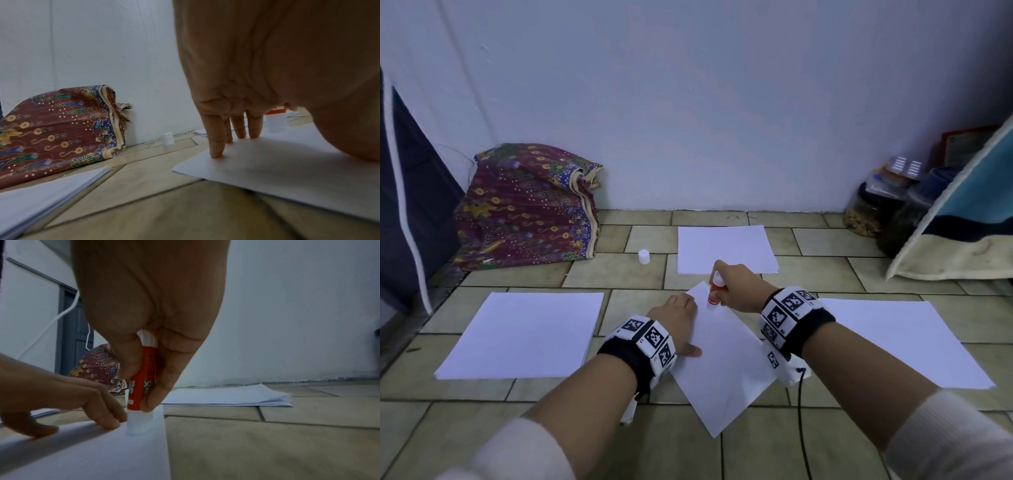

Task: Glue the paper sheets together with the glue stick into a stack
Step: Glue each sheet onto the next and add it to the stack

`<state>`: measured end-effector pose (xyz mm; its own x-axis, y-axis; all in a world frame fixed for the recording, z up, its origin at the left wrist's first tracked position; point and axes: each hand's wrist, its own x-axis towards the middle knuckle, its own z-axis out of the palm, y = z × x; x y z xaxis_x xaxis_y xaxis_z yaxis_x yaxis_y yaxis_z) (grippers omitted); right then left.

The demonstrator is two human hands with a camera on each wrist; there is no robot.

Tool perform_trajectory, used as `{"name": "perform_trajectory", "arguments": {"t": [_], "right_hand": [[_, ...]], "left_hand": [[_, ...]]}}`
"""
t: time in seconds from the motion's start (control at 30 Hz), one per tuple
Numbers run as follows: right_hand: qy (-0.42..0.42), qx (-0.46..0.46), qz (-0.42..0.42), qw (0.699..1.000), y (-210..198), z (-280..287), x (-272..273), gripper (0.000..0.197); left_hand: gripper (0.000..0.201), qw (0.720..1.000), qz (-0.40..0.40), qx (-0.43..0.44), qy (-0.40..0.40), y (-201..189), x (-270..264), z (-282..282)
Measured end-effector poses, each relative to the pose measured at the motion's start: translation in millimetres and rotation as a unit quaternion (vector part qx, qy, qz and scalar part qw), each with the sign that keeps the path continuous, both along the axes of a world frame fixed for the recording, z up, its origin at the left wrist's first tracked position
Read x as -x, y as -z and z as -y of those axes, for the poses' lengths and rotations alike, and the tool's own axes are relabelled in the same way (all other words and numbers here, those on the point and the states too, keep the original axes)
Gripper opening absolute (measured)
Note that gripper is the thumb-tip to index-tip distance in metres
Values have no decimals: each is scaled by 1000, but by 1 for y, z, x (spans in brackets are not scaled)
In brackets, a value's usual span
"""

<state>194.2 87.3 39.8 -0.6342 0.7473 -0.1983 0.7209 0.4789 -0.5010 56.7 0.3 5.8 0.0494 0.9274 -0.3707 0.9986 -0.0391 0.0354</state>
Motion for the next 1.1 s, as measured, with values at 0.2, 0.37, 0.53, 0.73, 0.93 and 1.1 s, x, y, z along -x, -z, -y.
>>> {"name": "perform_trajectory", "arguments": {"t": [0.2, 0.37, 0.53, 0.73, 0.93, 1.1], "right_hand": [[-42, -2, 25, 999, -1, 16, -34, 20], [-84, 19, 28, 996, -3, 29, -63, 16], [-117, 42, 72, 990, -10, 35, -92, 23], [-93, 126, 70, 985, -17, 27, -113, 18], [98, 311, -324, 888, -28, -2, -138, 42], [238, 375, -558, 701, -14, -11, -125, 22]], "left_hand": [[91, 1000, -8, 6, 23, 0, 4, -4], [91, 999, -9, 12, 30, -1, 5, -4], [74, 998, -9, 48, 50, -8, 12, -9], [78, 996, 17, 58, 63, -9, 30, -10], [78, 998, 42, 40, 37, -4, 43, 3], [122, 997, 26, 72, 5, 4, 43, 20]]}}
